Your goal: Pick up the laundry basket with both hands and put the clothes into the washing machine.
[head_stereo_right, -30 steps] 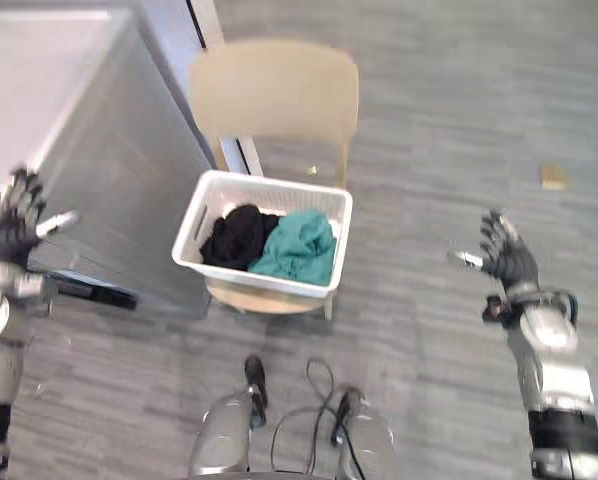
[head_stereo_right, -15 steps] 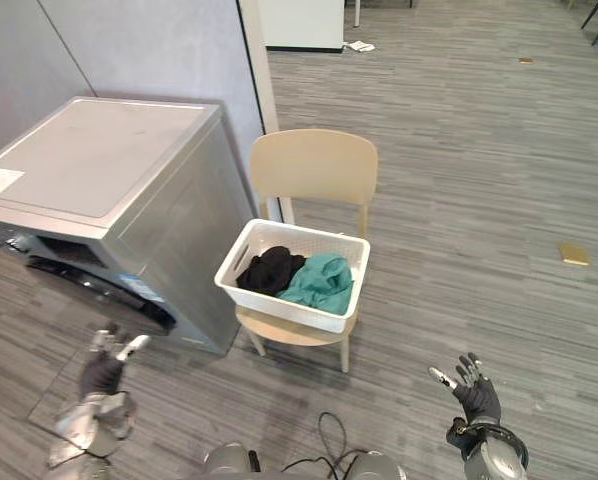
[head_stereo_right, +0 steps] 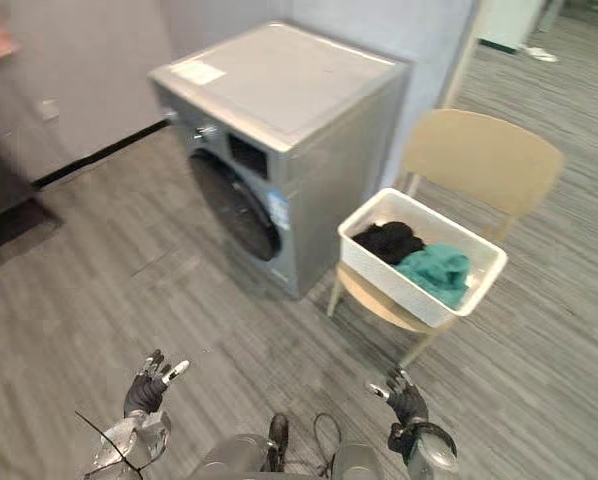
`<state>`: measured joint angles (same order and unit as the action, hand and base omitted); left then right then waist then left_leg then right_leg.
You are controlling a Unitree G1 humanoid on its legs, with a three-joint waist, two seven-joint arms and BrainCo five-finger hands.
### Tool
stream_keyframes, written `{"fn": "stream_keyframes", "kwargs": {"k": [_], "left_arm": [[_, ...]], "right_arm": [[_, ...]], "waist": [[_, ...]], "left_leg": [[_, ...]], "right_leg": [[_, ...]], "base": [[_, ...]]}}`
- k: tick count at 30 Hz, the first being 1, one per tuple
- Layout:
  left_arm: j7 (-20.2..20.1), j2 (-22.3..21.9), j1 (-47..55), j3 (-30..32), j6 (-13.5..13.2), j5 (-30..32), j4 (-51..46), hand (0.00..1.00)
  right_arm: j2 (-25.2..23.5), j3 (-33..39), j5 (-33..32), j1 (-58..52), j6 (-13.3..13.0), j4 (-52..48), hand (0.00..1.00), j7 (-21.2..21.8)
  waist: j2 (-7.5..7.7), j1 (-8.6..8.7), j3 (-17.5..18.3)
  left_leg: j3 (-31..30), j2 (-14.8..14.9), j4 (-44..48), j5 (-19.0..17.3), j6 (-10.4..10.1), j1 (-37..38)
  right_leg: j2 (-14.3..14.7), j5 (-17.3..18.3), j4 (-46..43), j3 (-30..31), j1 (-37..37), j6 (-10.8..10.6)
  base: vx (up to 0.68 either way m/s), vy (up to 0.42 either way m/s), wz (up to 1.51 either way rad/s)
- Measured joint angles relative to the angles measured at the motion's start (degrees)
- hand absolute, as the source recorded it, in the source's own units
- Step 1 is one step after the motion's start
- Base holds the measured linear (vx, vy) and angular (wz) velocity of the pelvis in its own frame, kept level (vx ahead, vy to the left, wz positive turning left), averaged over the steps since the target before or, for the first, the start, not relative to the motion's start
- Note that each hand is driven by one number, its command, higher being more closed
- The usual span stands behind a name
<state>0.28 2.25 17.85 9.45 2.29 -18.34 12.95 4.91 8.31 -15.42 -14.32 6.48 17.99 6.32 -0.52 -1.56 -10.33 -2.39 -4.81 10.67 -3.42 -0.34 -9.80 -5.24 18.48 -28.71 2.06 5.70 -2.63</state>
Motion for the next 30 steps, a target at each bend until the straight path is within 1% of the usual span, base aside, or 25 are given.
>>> {"fn": "stream_keyframes", "kwargs": {"k": [1,2,3,4,5,6,7,8,11,12,13,14,16,18,19,20,21,22,23,25,26,27,28,29,30], "left_arm": [[0.05,-0.82,0.07,-0.1,0.0,0.0,-0.01,0.0],[0.46,-1.95,0.05,-0.41,-0.09,-0.03,-0.27,0.0],[0.95,-2.41,0.1,-0.61,-0.11,-0.03,-0.67,0.0],[1.33,-3.49,0.03,-1.15,-0.13,-0.03,-1.33,0.0],[1.37,-4.37,-1.22,-1.22,-0.26,-0.02,-1.38,0.0],[1.46,-4.39,-1.77,-1.57,-0.25,-0.02,-1.33,0.0],[1.45,-4.23,-2.23,-2.55,-0.24,-0.01,-1.33,0.0],[1.26,-3.97,-2.55,-3.3,-0.24,-0.01,-1.35,0.0],[1.09,-3.92,-3.31,-5.03,-0.28,0.03,-1.35,0.0],[0.96,-3.95,-2.93,-5.49,-0.29,0.03,-1.35,0.0],[0.96,-3.87,-3.12,-5.66,-0.36,0.04,-1.28,0.0],[1.04,-3.0,-3.76,-6.47,-0.4,0.03,-1.17,0.0],[0.94,-1.5,-3.72,-7.2,-0.35,0.03,-1.01,0.0],[1.01,-1.42,-3.39,-7.29,-0.29,0.03,-1.0,0.0],[0.97,-1.38,-2.86,-7.56,-0.14,0.05,-1.0,0.0],[0.91,-1.39,-2.62,-7.98,-0.1,0.07,-1.0,0.0],[0.8,-1.55,-2.69,-9.21,0.02,0.13,-1.0,0.0],[0.62,-1.36,-2.67,-9.82,0.04,0.49,-1.01,0.0],[0.11,-0.74,-2.71,-9.93,0.06,0.63,-0.87,0.0],[-0.12,0.28,-2.84,-10.58,0.04,1.13,-0.77,0.0],[-0.13,1.26,-3.05,-11.59,0.03,1.15,0.14,0.0],[-0.12,1.37,-3.11,-11.67,0.02,1.15,0.32,0.0],[-0.12,1.3,-3.3,-11.72,-0.01,1.15,0.76,0.0],[-0.1,1.28,-3.61,-11.63,-0.02,1.15,1.36,0.0],[-0.11,1.28,-3.89,-11.63,-0.02,1.15,1.54,0.0]], "right_arm": [[-0.06,-0.45,-0.34,0.49,-0.37,-0.74,0.0,-0.04],[-0.04,-1.13,-0.96,1.19,-1.05,-1.71,0.0,-0.38],[0.04,-1.58,-1.01,1.44,-1.42,-1.98,0.0,-0.53],[-0.03,-1.69,-1.0,2.75,-1.48,-3.51,0.0,-1.23],[0.02,-1.36,-1.02,3.84,-1.85,-4.01,0.0,-1.65],[0.08,-1.38,-1.1,4.48,-1.95,-4.07,0.0,-1.96],[0.51,-1.33,-1.65,4.93,-2.22,-4.11,0.0,-2.68],[0.72,-0.87,-2.12,4.75,-2.54,-5.13,0.0,-2.96],[1.24,0.96,-2.39,4.64,-3.93,-7.96,0.0,-3.99],[1.54,2.43,-2.52,5.74,-3.97,-8.1,0.0,-4.21],[1.77,3.22,-2.59,6.28,-3.95,-7.92,0.0,-4.53],[1.08,4.79,-3.12,7.28,-3.91,-6.82,0.0,-5.14],[0.37,5.77,-4.23,8.78,-3.86,-5.2,0.0,-6.03],[-1.52,8.56,-4.75,9.33,-3.94,-5.66,0.0,-6.88],[-1.99,10.12,-4.83,9.3,-3.94,-5.84,0.0,-7.51],[-2.24,10.95,-4.83,8.99,-3.93,-5.94,0.0,-7.65],[-2.04,11.48,-4.85,8.05,-3.93,-6.74,0.0,-7.78],[-2.17,11.36,-4.86,7.5,-3.92,-7.61,0.0,-7.83],[-2.69,10.9,-4.86,8.09,-3.92,-7.81,0.0,-7.86],[-3.34,10.12,-4.79,10.19,-3.99,-7.81,0.0,-8.54],[-3.42,9.32,-4.79,12.01,-4.41,-7.57,0.0,-8.92],[-3.42,9.19,-4.79,12.47,-4.58,-7.45,0.0,-8.91],[-3.41,9.12,-4.78,13.67,-5.28,-7.14,0.0,-8.91],[-3.1,9.22,-4.76,15.3,-6.0,-5.66,0.0,-8.9],[-2.77,9.23,-4.73,15.94,-6.1,-4.91,0.0,-8.95]], "waist": [[0.02,-0.77,-0.27],[-0.59,-1.08,0.18],[-0.7,-1.02,0.25],[-1.23,-1.08,-0.26],[-0.63,-0.87,-1.14],[-0.63,-0.66,-1.77],[-0.86,-0.71,-2.2],[-0.63,-0.71,-2.32],[-0.93,-0.59,-2.3],[-2.35,-0.49,-2.2],[-3.02,-0.43,-2.11],[-2.37,-0.09,-2.61],[-2.26,0.51,-3.08],[-1.94,0.42,-3.23],[-1.26,0.6,-3.69],[-0.97,0.86,-3.93],[-0.8,1.08,-4.63],[-0.7,1.52,-4.74],[-0.41,2.14,-5.17],[0.0,2.33,-5.35],[-0.05,2.63,-5.5],[-0.17,2.71,-5.56],[-0.25,2.95,-5.62],[-0.18,3.45,-5.6],[-0.16,3.69,-5.59]], "left_leg": [[-1.34,-0.4,-0.86,0.4,-0.59,-0.76],[-2.01,-0.23,-1.95,0.85,-1.3,-2.49],[-2.23,-0.08,-2.29,0.85,-1.3,-3.65],[-1.26,0.81,-3.33,0.8,-1.34,-5.42],[4.51,2.83,-2.52,0.61,-0.93,-6.38],[9.28,4.51,0.01,-0.03,0.09,-7.05],[18.4,8.7,5.8,-1.37,2.12,-7.58],[24.17,11.93,10.54,-2.48,3.81,-6.93],[24.1,15.68,15.65,-2.74,4.07,-5.33],[22.06,17.24,14.64,-0.42,2.67,-3.86],[20.0,16.24,13.64,-0.77,-0.05,-3.37],[19.24,13.81,12.76,-0.98,-0.24,-3.55],[17.81,11.57,10.23,-0.96,0.25,-3.98],[16.68,9.15,10.34,-2.09,1.27,-4.81],[16.72,7.19,10.67,-3.4,2.06,-4.32],[16.71,6.37,10.72,-4.26,2.2,-3.59],[17.34,5.25,11.42,-5.59,2.42,-2.09],[17.17,4.56,12.02,-6.31,3.53,-1.56],[17.25,4.4,11.61,-6.68,4.08,-0.38],[19.17,4.76,7.9,-6.66,4.04,1.71],[20.95,4.8,3.05,-6.2,3.3,3.93],[21.46,4.82,1.76,-6.05,3.04,4.51],[23.32,4.84,-1.4,-5.6,2.35,5.91],[25.2,4.86,-2.91,-5.29,1.88,6.63],[26.31,4.94,-2.98,-5.16,1.74,6.8]], "right_leg": [[0.29,1.13,1.05,-0.48,-0.34,0.95],[0.35,1.88,2.17,-2.99,0.22,2.13],[0.19,1.91,2.68,-4.37,0.77,2.17],[-0.11,1.67,3.25,-8.32,1.31,2.41],[-2.04,0.55,2.97,-13.12,1.68,3.78],[-3.05,-0.05,2.18,-15.85,1.45,3.94],[-4.5,-2.4,0.17,-20.34,1.1,3.47],[-5.74,-2.36,-0.45,-23.68,-0.56,3.51],[-8.8,-2.33,-1.81,-27.01,-1.56,3.39],[-9.16,-2.11,-2.79,-27.05,-1.62,2.88],[-9.48,-1.53,-3.43,-26.72,-1.59,1.71],[-10.46,-0.5,-3.21,-24.73,-1.45,-0.01],[-10.99,-0.5,-0.5,-24.24,-2.51,-0.19],[-12.03,0.49,3.17,-25.92,-4.89,-1.92],[-13.88,1.37,3.48,-27.0,-6.56,-2.86],[-14.81,1.43,2.7,-27.4,-7.54,-2.75],[-16.49,0.27,-3.74,-25.21,-6.28,1.23],[-17.58,-2.26,-11.34,-21.61,-2.35,6.27],[-16.89,-2.46,-17.75,-16.69,1.98,5.46],[-14.48,-2.09,-19.68,-15.03,8.3,2.89],[-13.09,-2.15,-16.24,-17.92,11.6,2.97],[-12.58,-2.16,-14.63,-19.29,12.18,2.98],[-11.5,-2.99,-8.84,-24.13,13.53,3.06],[-10.45,-5.29,-1.91,-28.61,14.08,3.25],[-9.88,-6.77,1.2,-29.8,14.29,3.38]], "base": [[-0.19,-0.115,1.27],[-0.16,-0.09,1.07],[-0.16,-0.117,1.36],[-0.18,-0.095,1.57],[-0.17,-0.076,1.62],[-0.18,-0.039,1.56],[-0.12,-0.012,1.48],[-0.1,0.014,1.4],[-0.03,0.101,0.94],[0.02,0.136,0.56],[0.02,0.186,0.67],[0.01,0.185,0.8],[-0.02,0.2,0.77],[-0.04,0.221,0.57],[0.01,0.208,0.56],[0.05,0.151,0.6],[0.07,0.12,0.5],[0.09,0.163,0.36],[0.08,0.192,0.13],[0.11,0.146,-0.37],[0.09,0.07,-0.58],[0.15,0.064,-0.58],[0.17,0.039,-0.49],[0.2,0.035,-0.47],[0.21,-0.026,-0.35]]}}
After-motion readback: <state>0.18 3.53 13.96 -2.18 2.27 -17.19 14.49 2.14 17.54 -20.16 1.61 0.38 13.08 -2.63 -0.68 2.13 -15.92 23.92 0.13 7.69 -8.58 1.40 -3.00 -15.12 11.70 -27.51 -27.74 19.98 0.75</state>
